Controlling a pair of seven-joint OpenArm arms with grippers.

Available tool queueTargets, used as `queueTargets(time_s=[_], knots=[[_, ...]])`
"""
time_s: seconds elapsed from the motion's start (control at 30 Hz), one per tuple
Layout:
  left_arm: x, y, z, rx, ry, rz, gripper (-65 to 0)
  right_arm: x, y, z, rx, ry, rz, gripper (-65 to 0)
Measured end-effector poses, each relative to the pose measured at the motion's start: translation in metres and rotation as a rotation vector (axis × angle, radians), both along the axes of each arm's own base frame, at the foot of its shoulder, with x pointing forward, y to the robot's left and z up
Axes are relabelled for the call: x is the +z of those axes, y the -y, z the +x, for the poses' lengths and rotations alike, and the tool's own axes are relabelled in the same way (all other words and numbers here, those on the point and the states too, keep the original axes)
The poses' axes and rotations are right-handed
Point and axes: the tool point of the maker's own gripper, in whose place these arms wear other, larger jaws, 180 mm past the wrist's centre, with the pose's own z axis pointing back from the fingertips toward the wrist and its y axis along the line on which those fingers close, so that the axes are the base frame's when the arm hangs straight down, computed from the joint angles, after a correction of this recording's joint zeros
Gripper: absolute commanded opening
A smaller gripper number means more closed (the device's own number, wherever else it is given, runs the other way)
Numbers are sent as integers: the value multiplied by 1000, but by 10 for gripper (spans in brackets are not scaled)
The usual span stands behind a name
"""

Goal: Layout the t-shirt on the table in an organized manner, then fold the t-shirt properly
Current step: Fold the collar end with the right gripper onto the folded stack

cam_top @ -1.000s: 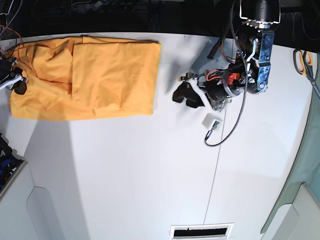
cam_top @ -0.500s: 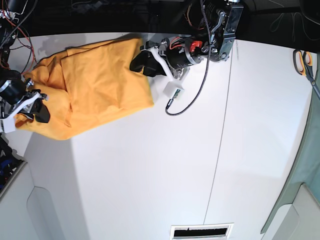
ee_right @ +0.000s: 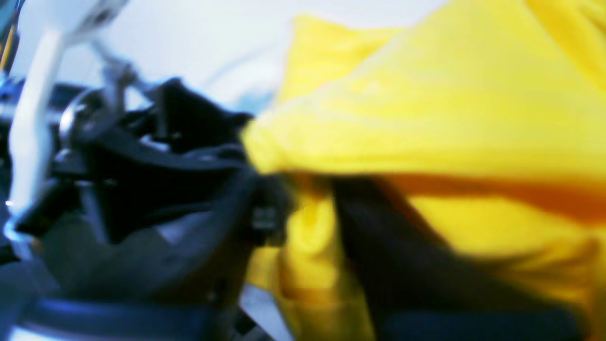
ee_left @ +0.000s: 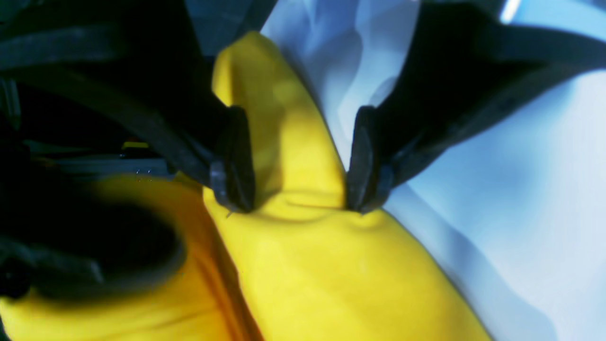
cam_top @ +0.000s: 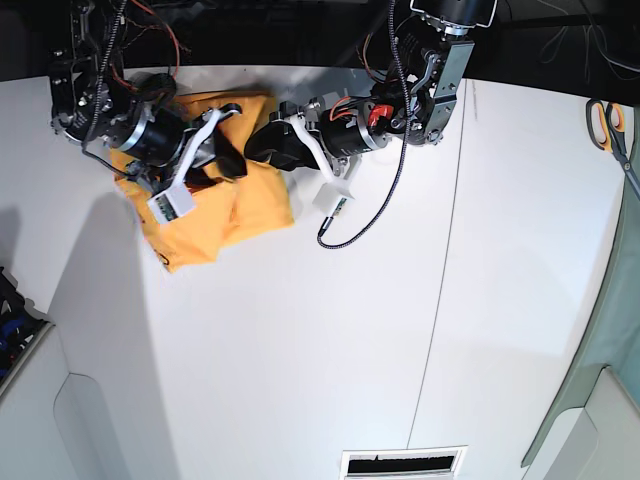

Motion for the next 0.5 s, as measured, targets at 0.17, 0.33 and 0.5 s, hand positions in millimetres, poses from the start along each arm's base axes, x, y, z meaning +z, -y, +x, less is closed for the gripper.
queueTargets(time_s=[0.17,0.33,0.5], knots=[[0,1,0,-2,0,0,-294,4,-16,6,23,55,-6,-281],[1,0,0,-1,-5,-6,-294,13,-31,15,24,85,29,-281],[4,2,-4,-30,-8,-40,-294,27,-49,27,40,123,71,-281]])
